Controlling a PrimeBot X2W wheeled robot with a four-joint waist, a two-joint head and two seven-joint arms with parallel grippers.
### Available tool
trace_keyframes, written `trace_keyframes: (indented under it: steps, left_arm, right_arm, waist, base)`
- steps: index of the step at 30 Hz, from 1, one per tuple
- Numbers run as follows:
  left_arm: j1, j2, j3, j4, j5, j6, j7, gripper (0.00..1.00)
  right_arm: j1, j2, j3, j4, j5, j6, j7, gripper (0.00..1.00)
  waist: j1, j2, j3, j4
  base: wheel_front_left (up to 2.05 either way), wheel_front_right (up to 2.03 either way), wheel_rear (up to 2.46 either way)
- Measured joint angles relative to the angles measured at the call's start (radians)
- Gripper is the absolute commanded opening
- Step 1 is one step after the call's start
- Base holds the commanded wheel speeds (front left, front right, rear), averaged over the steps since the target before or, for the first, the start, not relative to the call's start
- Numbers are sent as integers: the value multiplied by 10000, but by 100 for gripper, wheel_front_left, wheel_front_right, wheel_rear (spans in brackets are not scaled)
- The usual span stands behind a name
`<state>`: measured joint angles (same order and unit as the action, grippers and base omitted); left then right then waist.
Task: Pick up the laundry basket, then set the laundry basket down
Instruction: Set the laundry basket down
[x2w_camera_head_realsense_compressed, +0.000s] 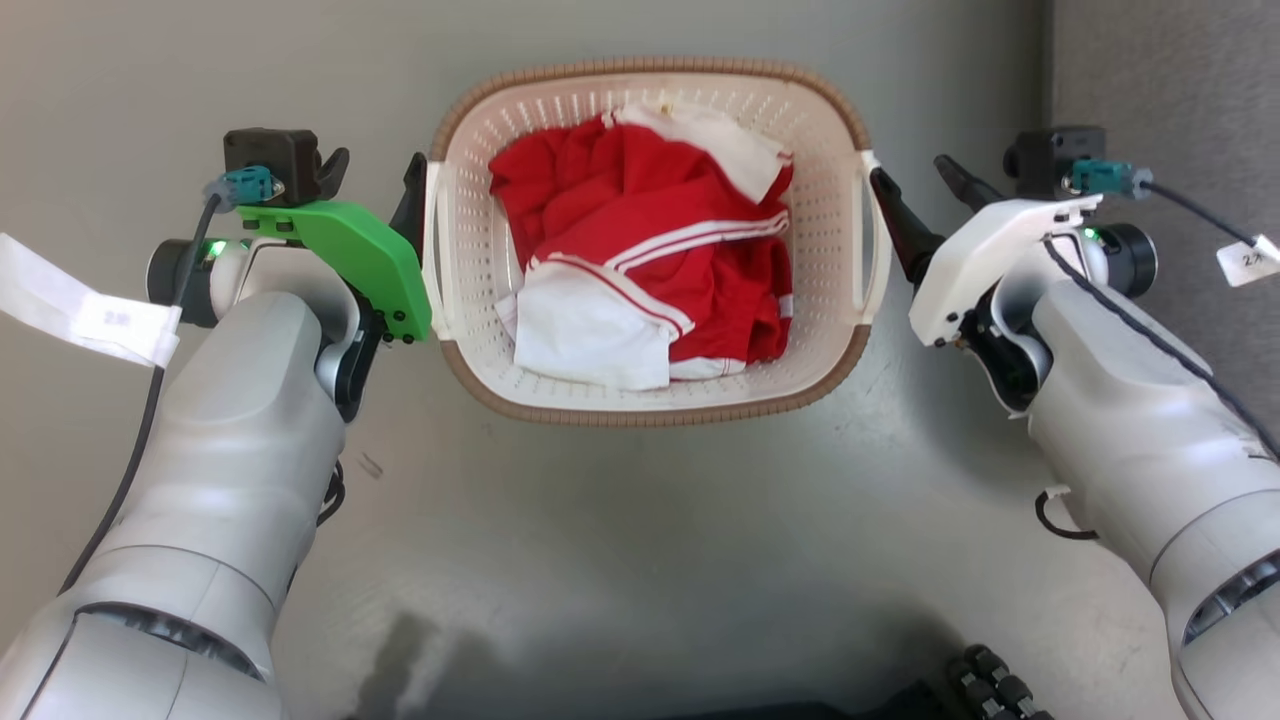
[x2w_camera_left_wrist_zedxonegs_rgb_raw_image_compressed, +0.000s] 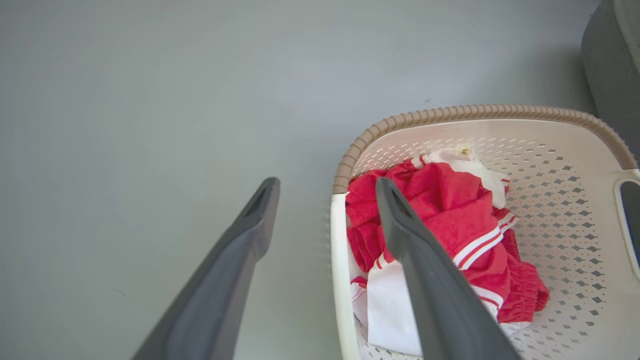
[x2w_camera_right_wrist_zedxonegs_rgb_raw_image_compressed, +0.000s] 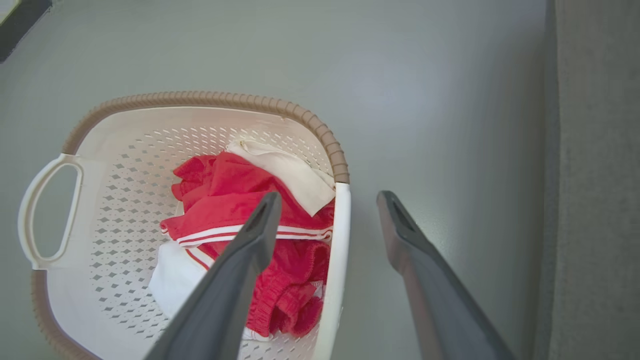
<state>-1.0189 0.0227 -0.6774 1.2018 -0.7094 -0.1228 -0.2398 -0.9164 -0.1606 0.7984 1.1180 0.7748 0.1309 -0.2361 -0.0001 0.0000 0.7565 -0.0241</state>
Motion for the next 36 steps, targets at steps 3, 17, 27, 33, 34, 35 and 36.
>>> trace_keyframes:
  steps: [3,17,27,33,34,35,36]
  left_arm:
    - [59,46,82,-125,0,0,-86,100]
    - [931,587,533,-1455,297,115,-92,100]
    - [2060,920,1170,-3149,867,757,-119,100]
    - [2853,1120,1628,-4309,1287,1185,-119,100]
    - [2981,1164,1662,-4504,1356,1267,-119,100]
    - [3112,1195,1710,-4704,1429,1319,-119,100]
    - [3250,1202,1776,-4909,1530,1367,-119,100]
  right_arm:
    - [67,25,-65,-140,29,0,-25,100]
    - [522,-2,-732,-1057,238,-2,-144,100]
    - [1086,-376,-1603,-2652,-569,-324,-157,100]
    - [1898,-374,-2086,-3469,-978,-564,-157,100]
    - [2044,-391,-2144,-3588,-1064,-640,-157,100]
    - [2186,-410,-2199,-3705,-1137,-698,-157,100]
    - [2324,-435,-2272,-3837,-1200,-732,-157,100]
  waist:
    - [0,0,-322,-38]
    - [0,0,-1875,-432]
    - [0,0,-3110,-678]
    - [0,0,-3876,-805]
    - [0,0,-4000,-823]
    - [0,0,-4125,-841]
    - [0,0,-4252,-858]
  base:
    - [0,0,0]
    - [0,0,0]
    - [0,0,0]
    - [0,0,0]
    - [0,0,0]
    - [0,0,0]
    - [0,0,0]
